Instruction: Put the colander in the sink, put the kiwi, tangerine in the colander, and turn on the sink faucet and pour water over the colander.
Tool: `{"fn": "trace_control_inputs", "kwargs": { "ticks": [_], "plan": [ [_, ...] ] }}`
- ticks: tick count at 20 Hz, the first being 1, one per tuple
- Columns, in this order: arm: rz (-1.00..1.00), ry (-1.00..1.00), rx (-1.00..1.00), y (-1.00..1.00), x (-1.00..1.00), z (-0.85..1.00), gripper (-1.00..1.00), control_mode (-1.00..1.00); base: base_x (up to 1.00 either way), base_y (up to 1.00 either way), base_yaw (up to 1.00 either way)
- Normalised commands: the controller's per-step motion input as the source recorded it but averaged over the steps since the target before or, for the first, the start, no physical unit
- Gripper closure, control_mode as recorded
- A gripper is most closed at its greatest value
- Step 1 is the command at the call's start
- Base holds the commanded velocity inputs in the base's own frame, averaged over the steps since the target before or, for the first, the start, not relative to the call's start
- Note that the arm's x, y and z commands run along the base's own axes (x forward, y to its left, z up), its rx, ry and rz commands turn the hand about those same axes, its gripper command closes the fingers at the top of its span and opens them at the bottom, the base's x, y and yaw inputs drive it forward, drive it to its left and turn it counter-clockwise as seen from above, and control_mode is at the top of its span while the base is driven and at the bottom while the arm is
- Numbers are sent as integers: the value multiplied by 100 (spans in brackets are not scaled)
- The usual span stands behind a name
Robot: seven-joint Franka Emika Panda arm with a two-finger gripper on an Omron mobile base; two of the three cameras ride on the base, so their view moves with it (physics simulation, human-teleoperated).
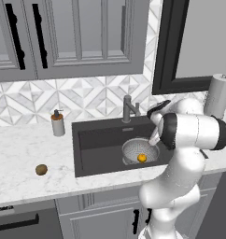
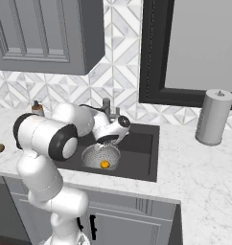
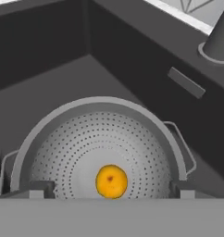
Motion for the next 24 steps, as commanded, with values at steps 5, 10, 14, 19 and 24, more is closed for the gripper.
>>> {"fn": "trace_control_inputs", "kwargs": {
  "ticks": [5,10,14,19,24],
  "plan": [
    [0,2,0,-52,-55,80,-100,-100,0,0,0],
    [-2,12,-3,-8,-53,96,-100,-100,0,0,0],
    [0,18,-1,22,-46,100,-100,-100,0,0,0],
    [-6,10,4,20,-66,79,-100,-100,0,0,0],
    [-8,2,1,75,-39,49,-100,-100,0,0,0]
  ]
}}
